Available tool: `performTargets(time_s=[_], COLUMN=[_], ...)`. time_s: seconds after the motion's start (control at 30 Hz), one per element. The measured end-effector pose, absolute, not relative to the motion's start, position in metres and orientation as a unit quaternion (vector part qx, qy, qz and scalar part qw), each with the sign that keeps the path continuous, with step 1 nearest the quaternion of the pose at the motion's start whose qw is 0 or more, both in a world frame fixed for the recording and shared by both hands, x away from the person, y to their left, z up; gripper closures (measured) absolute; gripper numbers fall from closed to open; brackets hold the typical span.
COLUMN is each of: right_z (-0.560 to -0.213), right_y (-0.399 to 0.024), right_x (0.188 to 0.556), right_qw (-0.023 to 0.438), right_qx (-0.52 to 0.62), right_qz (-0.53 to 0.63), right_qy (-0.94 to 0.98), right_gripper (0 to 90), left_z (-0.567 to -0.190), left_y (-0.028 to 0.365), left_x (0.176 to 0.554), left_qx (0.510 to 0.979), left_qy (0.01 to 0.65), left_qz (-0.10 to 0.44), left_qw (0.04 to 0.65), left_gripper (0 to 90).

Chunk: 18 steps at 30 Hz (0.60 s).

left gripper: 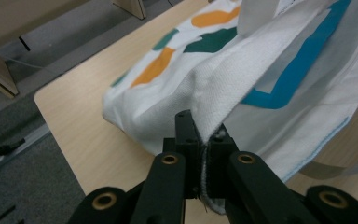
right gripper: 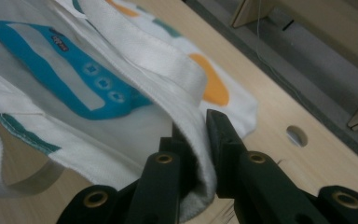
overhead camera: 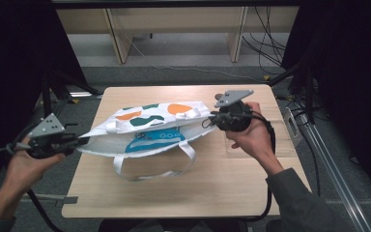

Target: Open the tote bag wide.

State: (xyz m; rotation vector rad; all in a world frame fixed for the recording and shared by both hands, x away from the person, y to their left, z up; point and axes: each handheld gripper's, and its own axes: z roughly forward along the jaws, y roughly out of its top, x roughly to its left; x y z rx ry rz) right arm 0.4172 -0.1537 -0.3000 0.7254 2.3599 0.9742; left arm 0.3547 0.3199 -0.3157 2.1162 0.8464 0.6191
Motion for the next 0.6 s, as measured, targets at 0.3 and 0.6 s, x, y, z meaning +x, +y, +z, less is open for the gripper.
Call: performTargets(time_s=[0.3, 0.6], right_z=[-0.238, -0.232], right_y=[-0.156, -0.159], right_x=[0.428, 0.428], right_qw=[0.249, 0.255], right_qx=[0.254, 0.249], right_qz=[0.371, 0.366], right_qy=[0.858, 0.860], right_gripper=[83.9, 84.1], left_z=[-0.255, -0.258], left_y=[0.320, 0.322], left_x=[0.354, 0.372], left_qx=[0.814, 0.800], left_qy=[0.309, 0.327], left_qz=[0.276, 0.257], left_qw=[0.408, 0.433], left_gripper=[87.2, 87.0])
